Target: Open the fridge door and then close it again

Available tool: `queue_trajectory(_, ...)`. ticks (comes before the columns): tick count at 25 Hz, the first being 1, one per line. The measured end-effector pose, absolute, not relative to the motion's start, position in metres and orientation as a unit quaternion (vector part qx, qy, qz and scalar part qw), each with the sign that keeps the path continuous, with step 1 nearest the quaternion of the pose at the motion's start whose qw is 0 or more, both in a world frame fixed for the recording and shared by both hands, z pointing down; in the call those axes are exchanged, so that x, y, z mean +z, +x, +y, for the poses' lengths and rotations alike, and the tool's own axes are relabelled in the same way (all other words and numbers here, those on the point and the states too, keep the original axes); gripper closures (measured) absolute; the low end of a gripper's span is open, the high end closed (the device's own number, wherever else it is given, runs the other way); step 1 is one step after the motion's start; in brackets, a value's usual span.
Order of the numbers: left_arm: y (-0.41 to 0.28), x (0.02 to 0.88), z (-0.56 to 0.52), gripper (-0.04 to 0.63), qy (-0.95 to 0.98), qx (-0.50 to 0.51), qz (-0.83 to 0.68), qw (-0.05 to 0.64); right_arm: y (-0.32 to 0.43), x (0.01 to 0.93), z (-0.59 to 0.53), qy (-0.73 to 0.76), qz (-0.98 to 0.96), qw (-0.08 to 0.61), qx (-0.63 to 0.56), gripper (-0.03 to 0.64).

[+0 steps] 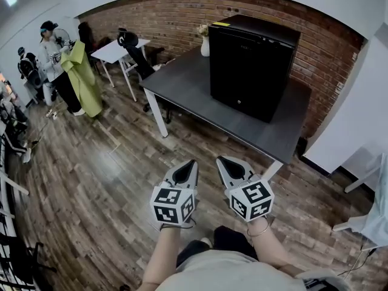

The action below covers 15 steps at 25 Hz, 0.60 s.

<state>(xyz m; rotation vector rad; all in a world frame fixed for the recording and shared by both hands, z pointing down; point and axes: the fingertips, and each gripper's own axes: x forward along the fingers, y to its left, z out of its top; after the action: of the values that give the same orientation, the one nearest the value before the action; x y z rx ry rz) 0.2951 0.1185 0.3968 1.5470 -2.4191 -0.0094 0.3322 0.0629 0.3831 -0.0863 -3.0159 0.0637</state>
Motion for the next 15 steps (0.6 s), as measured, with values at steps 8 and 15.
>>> queue_trajectory(8,0.236,0.428,0.097,0.589,0.533,-0.011,-0.831,0.158,0.265,0.405,0.037,-0.033,-0.996,0.085,0.015,0.618)
queue_trajectory(15,0.143,0.416,0.05,0.589,0.542,-0.01,-0.828,0.141,0.171,0.401,-0.012,-0.026,-0.997,0.073,0.018,0.618)
